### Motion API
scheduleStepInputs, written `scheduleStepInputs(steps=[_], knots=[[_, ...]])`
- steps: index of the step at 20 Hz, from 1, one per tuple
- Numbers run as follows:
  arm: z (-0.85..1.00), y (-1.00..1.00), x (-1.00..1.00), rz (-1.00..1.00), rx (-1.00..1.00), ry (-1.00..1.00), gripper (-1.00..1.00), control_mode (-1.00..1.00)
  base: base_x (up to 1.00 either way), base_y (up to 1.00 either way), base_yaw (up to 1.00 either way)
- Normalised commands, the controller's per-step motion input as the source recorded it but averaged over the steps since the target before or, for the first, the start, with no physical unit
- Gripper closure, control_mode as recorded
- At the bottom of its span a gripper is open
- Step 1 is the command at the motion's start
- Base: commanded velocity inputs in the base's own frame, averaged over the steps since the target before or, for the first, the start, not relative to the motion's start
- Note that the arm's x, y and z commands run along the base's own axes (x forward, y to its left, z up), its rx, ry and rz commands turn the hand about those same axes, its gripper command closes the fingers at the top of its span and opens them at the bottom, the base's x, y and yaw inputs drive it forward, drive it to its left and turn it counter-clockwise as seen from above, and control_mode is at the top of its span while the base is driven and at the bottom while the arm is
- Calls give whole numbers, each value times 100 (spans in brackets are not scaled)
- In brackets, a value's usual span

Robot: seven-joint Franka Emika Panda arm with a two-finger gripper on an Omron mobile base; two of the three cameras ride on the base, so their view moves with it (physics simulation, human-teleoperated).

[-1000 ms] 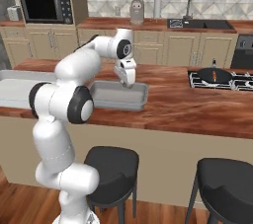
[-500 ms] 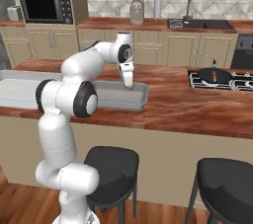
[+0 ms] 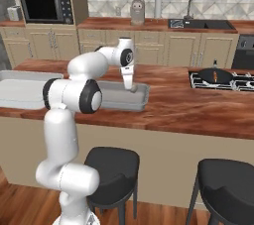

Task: Place the cold items (mushroom and cucumber) from the fridge in one tupperware on the dining counter. Place the warm items (kebab skewer and hot dog) in the stove area in another tupperware.

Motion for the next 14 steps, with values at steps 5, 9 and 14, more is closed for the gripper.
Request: scheduleStepInputs(steps=[5, 9, 14], knots=[[-27, -15, 39, -7, -1, 0, 100, -100, 0, 0, 0], [-12, -5, 7, -1, 0, 0, 100, -100, 0, 0, 0], [0, -2, 0, 0, 0, 0, -100, -100, 0, 0, 0]])
